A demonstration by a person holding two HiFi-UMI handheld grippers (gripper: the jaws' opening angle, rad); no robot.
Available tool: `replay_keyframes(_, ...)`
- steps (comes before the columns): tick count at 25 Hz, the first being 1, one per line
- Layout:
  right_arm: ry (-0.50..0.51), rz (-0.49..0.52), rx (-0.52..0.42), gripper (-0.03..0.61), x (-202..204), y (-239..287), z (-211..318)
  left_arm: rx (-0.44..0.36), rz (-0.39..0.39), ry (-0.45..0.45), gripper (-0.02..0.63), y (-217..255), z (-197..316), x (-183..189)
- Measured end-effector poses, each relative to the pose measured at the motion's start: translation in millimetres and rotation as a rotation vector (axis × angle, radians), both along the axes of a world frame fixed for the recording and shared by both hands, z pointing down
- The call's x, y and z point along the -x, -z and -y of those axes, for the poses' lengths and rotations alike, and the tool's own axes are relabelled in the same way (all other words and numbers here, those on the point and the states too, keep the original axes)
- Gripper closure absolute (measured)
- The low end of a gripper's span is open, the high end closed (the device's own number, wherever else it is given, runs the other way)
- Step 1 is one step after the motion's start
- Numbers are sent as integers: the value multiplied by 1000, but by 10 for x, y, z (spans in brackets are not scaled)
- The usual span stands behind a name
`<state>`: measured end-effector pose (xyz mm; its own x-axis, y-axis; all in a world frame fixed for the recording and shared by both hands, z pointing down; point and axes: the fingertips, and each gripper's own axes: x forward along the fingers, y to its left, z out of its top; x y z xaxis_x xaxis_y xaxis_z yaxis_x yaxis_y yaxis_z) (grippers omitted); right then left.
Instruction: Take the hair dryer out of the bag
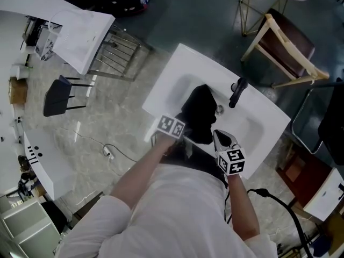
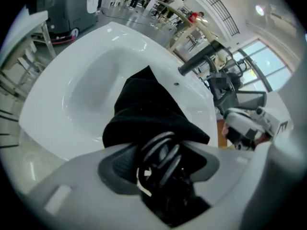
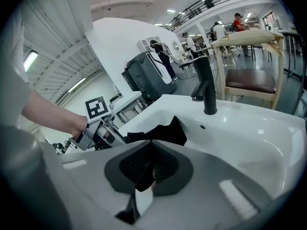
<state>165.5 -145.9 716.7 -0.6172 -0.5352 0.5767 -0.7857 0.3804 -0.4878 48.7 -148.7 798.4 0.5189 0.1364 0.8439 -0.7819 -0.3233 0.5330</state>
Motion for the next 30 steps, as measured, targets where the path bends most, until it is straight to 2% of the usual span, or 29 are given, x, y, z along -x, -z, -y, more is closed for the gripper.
replay_keyframes(2,40,-7,-14,569,69,8,-25,25,-28,45,368,80,-33,8)
replay_keyframes(6,141,-41,-53,506,249,26,-65,50,-71,95,368,247,-61,20)
replay_keyframes(11,321,-105,-88,378,570,-46,-168,73,-114,115,368,410,-138,45)
replay_keyframes(14,391,-162,-96,373,684,-118,-200,79,-143,146,368,480,-168,52)
replay_keyframes(16,380,-198,-98,443,696,-135,-162,77,-154,152,368,521,-184,71)
replay_keyframes(18,349,-210,-94,542,679,-136,-114,71,-150,137,367,555,-215,99)
replay_keyframes(19,334,-207,-90,561,669,-128,-90,67,-146,124,367,570,-235,112)
replay_keyframes(27,196,-197,-84,565,476,-71,160,2,-130,45,364,739,-385,247)
replay_keyframes(30,131,-207,-76,565,379,-45,241,-26,-125,-20,365,817,-491,318)
